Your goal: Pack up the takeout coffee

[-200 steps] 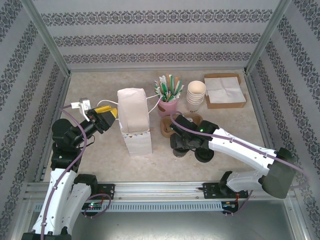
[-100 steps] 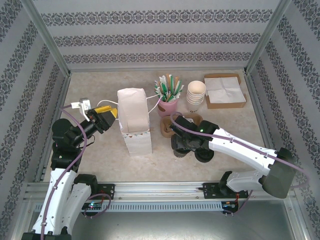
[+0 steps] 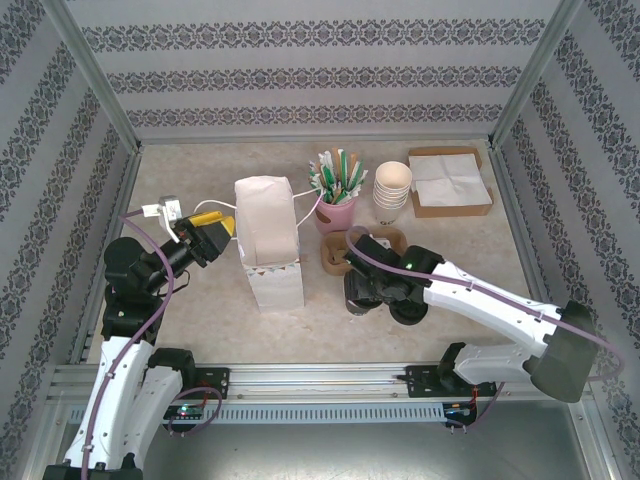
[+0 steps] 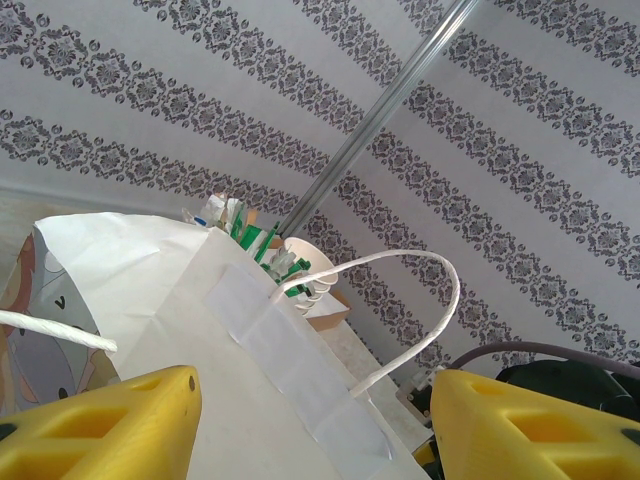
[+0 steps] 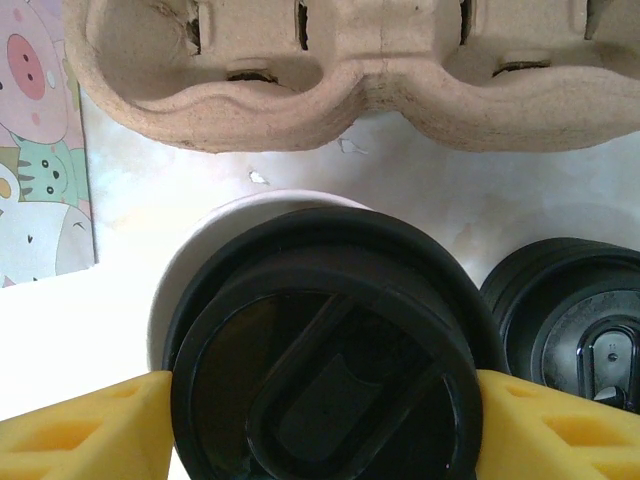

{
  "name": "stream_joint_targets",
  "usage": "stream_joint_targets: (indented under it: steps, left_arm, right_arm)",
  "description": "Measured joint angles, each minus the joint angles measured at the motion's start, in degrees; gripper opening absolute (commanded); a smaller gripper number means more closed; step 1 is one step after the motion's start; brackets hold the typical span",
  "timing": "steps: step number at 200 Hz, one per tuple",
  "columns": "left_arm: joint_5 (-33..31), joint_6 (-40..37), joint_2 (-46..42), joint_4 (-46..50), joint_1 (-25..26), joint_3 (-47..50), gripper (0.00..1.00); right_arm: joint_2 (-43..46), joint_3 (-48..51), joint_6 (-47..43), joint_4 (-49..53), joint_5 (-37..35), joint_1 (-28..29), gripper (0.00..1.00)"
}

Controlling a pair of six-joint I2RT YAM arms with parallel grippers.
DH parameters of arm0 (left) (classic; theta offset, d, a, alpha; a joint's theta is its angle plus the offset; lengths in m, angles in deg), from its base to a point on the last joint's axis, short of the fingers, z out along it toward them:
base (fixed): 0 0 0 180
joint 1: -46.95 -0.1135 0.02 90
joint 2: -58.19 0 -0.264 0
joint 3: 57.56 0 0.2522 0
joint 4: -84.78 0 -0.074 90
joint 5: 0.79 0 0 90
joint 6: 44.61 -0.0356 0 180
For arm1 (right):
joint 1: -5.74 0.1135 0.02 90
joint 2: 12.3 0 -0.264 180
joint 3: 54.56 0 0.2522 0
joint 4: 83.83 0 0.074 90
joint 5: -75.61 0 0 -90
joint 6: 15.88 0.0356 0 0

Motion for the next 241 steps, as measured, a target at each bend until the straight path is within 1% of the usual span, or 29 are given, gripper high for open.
stream_joint_targets:
  steps: [103, 148, 241]
  left_arm:
    - [0.0, 0.0, 0.26, 0.0, 0.0, 0.0, 0.63]
    - [0.0, 0.0, 0.26, 0.0, 0.0, 0.0, 0.63]
    - [0.0, 0.0, 0.26, 0.0, 0.0, 0.0, 0.63]
  right_arm:
    - [3.3, 1.46, 1.09, -3.34, 1.2, 0.0, 0.72]
    - [2.43, 1.75, 1.14, -4.59, 1.99, 0.0, 0.72]
    - [1.38, 1.64, 1.14, -4.46, 0.87, 0.0, 0.71]
